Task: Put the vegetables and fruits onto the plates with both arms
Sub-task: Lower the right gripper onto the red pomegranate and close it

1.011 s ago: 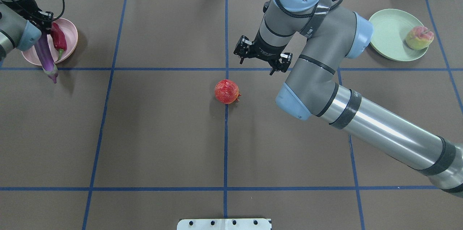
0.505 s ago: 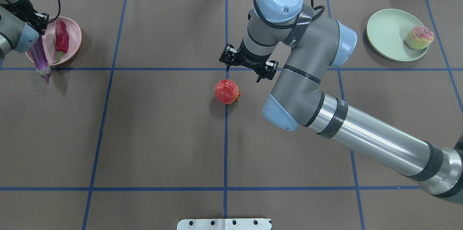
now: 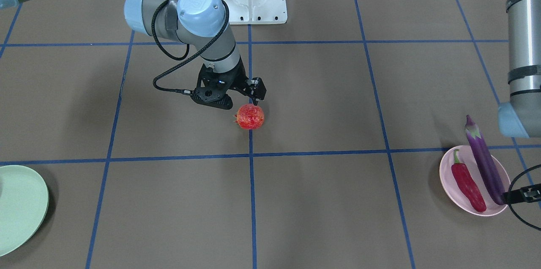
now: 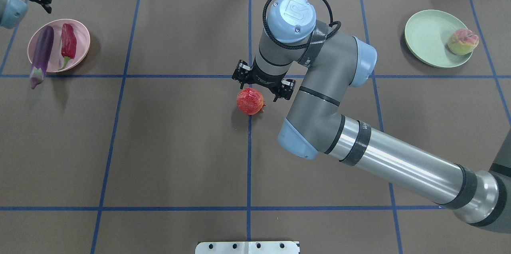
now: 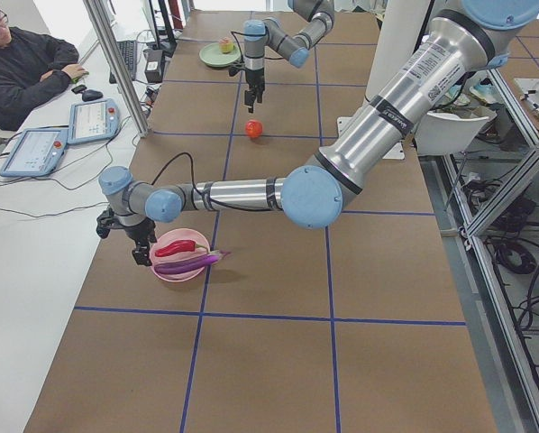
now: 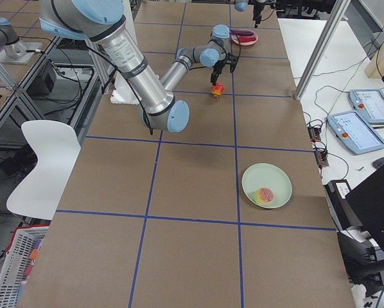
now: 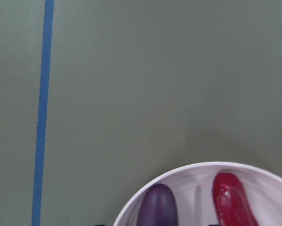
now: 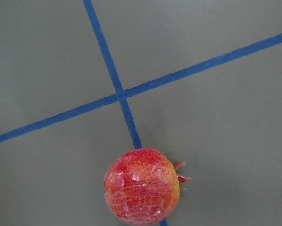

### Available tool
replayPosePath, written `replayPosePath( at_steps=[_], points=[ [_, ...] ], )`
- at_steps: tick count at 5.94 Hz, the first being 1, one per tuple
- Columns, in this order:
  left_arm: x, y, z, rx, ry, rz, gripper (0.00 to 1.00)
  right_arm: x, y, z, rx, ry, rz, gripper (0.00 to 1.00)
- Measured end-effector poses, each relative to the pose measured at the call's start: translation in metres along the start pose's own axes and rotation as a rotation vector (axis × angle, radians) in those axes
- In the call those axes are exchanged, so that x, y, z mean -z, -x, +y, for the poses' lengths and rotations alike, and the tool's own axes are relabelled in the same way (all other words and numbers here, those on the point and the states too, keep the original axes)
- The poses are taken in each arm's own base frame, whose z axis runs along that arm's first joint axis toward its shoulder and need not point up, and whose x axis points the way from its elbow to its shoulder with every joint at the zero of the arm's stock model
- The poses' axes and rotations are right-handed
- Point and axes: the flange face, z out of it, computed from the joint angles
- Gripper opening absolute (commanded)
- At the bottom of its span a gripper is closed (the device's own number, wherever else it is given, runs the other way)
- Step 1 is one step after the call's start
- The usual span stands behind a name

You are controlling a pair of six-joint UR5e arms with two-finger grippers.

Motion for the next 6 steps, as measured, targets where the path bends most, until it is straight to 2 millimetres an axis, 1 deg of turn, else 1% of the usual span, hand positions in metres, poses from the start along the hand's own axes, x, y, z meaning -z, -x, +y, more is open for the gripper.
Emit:
replayPosePath(
  at_steps=[1, 2, 4, 5, 6],
  points=[
    [0.03, -0.01, -0.004, 0.024, 0.007, 0.012, 1.0, -0.011, 0.014, 0.004, 0.004, -0.006, 0.016, 1.0],
    [0.045, -0.013, -0.005, 0.036, 0.009, 0.023, 1.0, -0.023, 0.024, 0.004, 0.01, -0.019, 0.035, 1.0],
    [0.057, -0.01, -0.007, 0.047, 0.004, 0.033, 1.0, -0.041, 0.037, 0.005, 0.031, -0.042, 0.068, 1.0],
    [0.058, -0.008, -0.007, 0.049, 0.003, 0.034, 1.0, -0.051, 0.039, 0.007, 0.048, -0.055, 0.088, 1.0],
    [0.058, -0.008, -0.007, 0.049, 0.003, 0.034, 1.0, -0.059, 0.037, 0.006, 0.067, -0.062, 0.107, 1.0]
  ],
)
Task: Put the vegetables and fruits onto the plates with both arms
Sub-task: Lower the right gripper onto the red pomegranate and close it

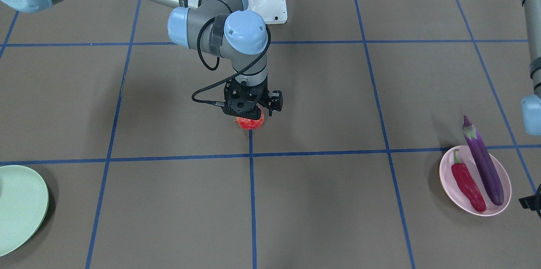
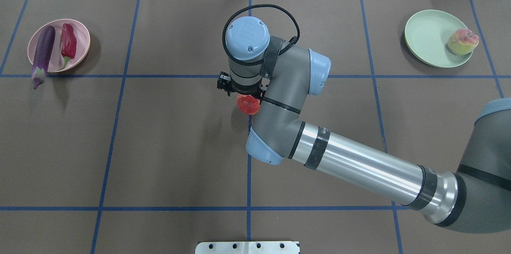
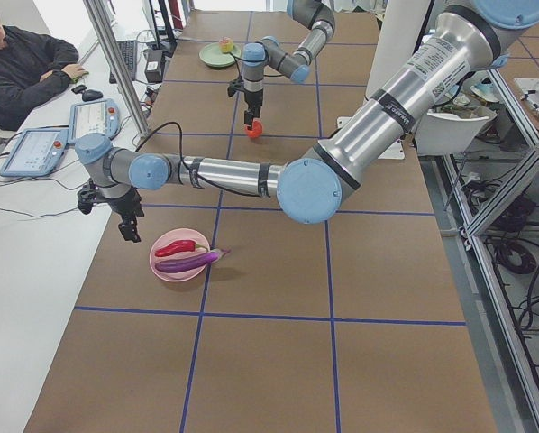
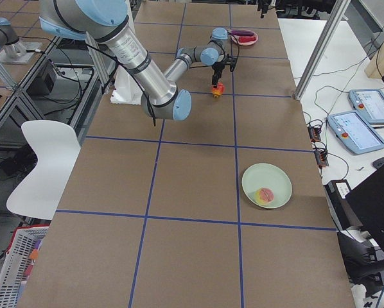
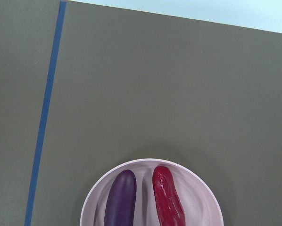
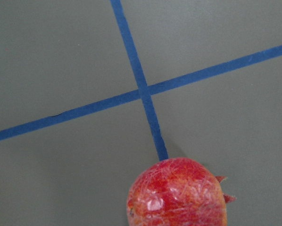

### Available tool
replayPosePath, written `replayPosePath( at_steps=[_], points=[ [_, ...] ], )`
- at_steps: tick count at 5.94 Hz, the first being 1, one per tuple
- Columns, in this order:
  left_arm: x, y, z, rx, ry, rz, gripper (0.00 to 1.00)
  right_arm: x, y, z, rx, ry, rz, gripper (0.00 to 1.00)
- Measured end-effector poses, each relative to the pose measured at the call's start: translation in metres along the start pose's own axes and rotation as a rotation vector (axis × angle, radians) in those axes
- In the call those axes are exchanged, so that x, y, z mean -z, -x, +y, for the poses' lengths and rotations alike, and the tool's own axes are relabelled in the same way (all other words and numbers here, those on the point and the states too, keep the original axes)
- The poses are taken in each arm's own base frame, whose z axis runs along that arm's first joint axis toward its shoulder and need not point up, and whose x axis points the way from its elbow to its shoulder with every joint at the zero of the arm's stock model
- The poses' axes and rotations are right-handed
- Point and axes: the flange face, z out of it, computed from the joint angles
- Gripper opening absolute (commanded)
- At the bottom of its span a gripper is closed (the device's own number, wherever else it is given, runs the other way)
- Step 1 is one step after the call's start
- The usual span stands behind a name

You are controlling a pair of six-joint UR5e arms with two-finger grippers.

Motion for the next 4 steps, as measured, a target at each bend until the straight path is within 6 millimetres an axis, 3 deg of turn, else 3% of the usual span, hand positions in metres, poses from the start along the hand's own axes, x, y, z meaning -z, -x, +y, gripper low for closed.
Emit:
replayPosePath(
  at_steps=[1, 3, 4],
  points=[
    [0.0, 0.0, 0.0, 0.0, 0.0, 0.001, 1.0, -0.009, -0.003, -0.002, 0.017, -0.008, 0.019, 0.99],
    [0.004, -0.001, 0.001, -0.003, 0.0, 0.013, 1.0, -0.023, -0.007, -0.004, 0.035, -0.012, 0.048, 0.0],
    [0.012, -0.006, 0.003, -0.005, -0.002, 0.029, 1.0, -0.024, -0.007, -0.005, 0.036, -0.013, 0.051, 0.0]
  ],
)
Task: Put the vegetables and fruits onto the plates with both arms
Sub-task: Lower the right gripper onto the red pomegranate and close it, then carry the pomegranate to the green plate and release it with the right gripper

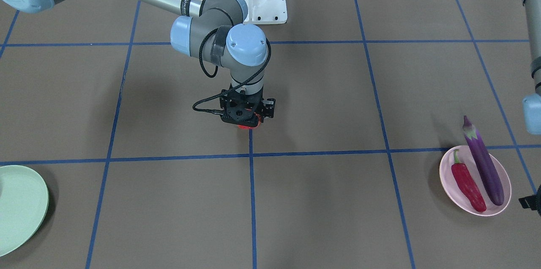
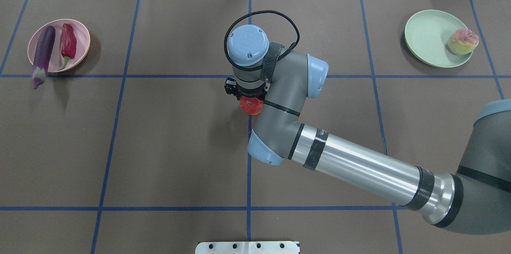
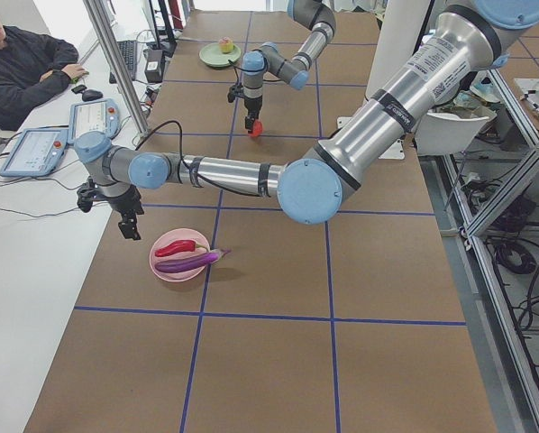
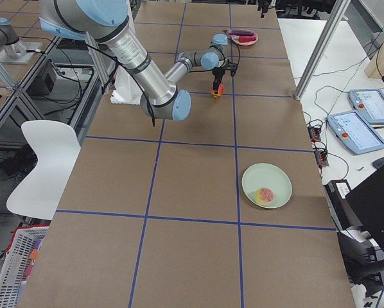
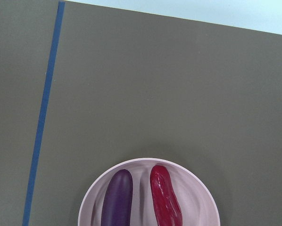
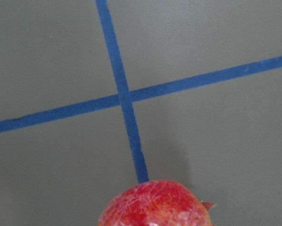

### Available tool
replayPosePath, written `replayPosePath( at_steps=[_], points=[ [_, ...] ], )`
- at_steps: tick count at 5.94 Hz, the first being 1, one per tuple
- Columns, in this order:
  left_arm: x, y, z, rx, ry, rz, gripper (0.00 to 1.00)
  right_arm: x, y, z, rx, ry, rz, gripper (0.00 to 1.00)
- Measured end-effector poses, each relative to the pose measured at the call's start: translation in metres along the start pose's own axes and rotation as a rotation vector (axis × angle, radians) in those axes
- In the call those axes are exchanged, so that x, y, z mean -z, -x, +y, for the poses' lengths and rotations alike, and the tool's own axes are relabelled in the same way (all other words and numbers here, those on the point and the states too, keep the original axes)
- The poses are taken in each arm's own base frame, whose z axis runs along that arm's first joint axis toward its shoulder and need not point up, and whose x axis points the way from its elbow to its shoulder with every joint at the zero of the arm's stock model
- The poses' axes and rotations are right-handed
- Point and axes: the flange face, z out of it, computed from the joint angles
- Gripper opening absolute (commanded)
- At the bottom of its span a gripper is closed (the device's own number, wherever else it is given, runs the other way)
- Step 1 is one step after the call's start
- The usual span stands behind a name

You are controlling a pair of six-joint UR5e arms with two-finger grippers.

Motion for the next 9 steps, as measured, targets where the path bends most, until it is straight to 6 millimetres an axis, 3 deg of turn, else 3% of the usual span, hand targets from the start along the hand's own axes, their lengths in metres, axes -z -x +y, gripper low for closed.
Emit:
replayPosePath(
  at_steps=[1, 2, 4, 5, 6, 9],
  points=[
    [0.018, -0.011, 0.007, 0.0, 0.0, 0.016, 1.0, 0.001, -0.001, 0.0, 0.002, 0.0, -0.002, 0.0],
    [0.034, -0.016, 0.024, -0.009, -0.004, 0.03, 1.0, 0.014, -0.002, -0.005, -0.003, -0.007, -0.016, 0.0],
    [0.045, 0.011, 0.103, -0.098, -0.048, 0.07, 1.0, 0.057, -0.027, -0.039, -0.002, -0.029, -0.034, 0.0],
    [0.05, 0.036, 0.146, -0.185, -0.07, 0.083, 1.0, 0.072, -0.056, -0.066, 0.035, -0.04, -0.03, 0.0],
    [0.051, 0.064, 0.174, -0.244, -0.08, 0.079, 1.0, 0.081, -0.091, -0.099, 0.082, -0.054, -0.02, 0.0],
    [0.036, 0.103, 0.201, -0.268, -0.072, 0.069, 1.0, 0.117, -0.222, -0.215, 0.23, -0.102, 0.029, 0.0]
  ],
)
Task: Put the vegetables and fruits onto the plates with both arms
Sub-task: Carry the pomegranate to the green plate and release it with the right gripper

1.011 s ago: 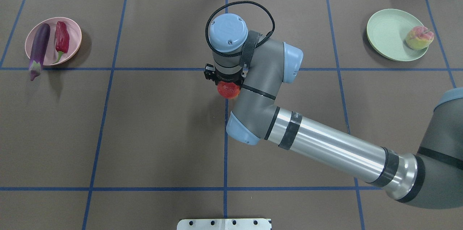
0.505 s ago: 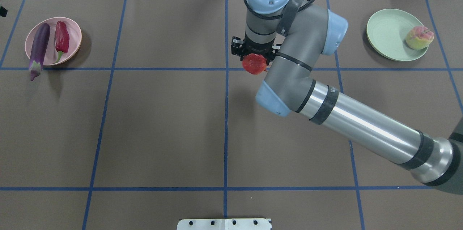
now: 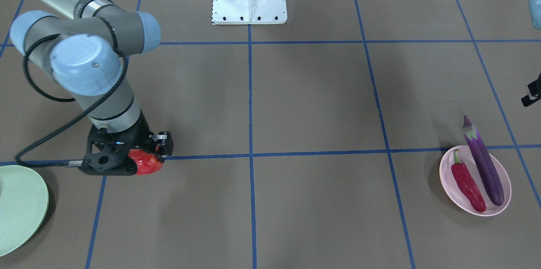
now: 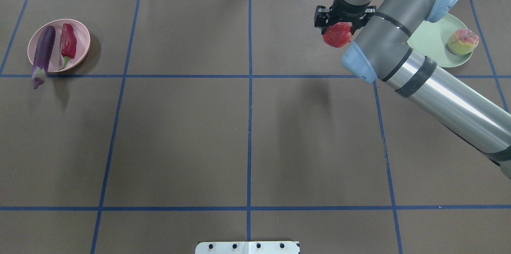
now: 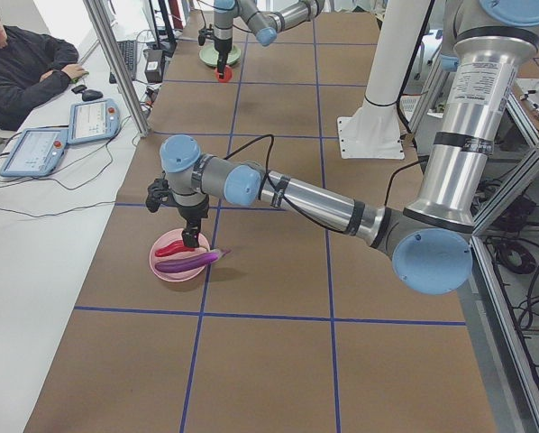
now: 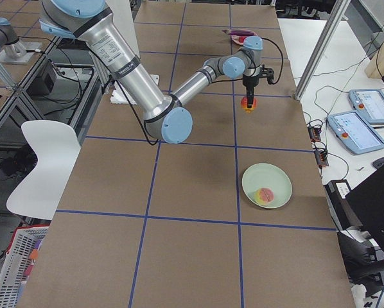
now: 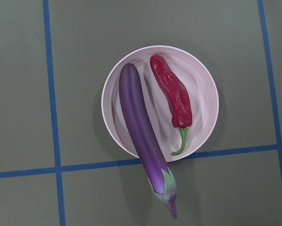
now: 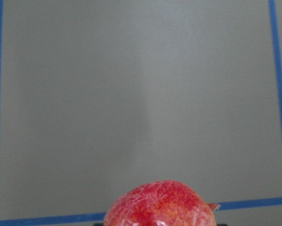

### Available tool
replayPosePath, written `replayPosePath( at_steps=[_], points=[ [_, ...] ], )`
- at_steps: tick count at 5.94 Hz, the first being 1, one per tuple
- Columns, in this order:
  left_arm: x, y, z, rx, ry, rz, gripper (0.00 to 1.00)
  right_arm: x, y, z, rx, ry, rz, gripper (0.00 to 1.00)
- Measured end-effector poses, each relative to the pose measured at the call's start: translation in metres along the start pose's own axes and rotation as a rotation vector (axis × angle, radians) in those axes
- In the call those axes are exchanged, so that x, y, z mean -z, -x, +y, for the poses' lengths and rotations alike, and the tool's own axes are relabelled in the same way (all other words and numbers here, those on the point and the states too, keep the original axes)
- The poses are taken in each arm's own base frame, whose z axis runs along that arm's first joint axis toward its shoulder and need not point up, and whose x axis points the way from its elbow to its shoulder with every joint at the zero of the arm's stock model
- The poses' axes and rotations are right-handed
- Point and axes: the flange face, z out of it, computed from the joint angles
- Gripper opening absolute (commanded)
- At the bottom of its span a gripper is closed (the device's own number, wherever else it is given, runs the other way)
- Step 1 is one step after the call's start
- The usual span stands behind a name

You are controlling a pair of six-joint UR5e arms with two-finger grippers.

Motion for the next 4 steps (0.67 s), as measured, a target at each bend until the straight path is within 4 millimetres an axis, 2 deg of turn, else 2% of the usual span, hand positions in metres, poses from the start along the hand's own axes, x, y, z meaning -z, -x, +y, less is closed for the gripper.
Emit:
replayPosePath(
  at_steps=[1, 2, 3, 4],
  points=[
    [-0.005, 0.008, 0.008, -0.006, -0.004, 0.0, 1.0, 0.003, -0.053, -0.026, 0.063, -0.003, 0.03, 0.0],
    [-0.009, 0.012, 0.013, -0.01, -0.008, -0.001, 1.0, -0.005, -0.098, -0.048, 0.118, 0.002, 0.06, 0.0],
    [-0.012, 0.015, 0.014, -0.01, -0.005, -0.004, 1.0, -0.029, -0.148, -0.065, 0.155, -0.01, 0.074, 0.0],
    [-0.014, 0.016, 0.015, -0.009, -0.001, -0.006, 1.0, -0.061, -0.199, -0.073, 0.186, -0.029, 0.081, 0.0]
  ],
)
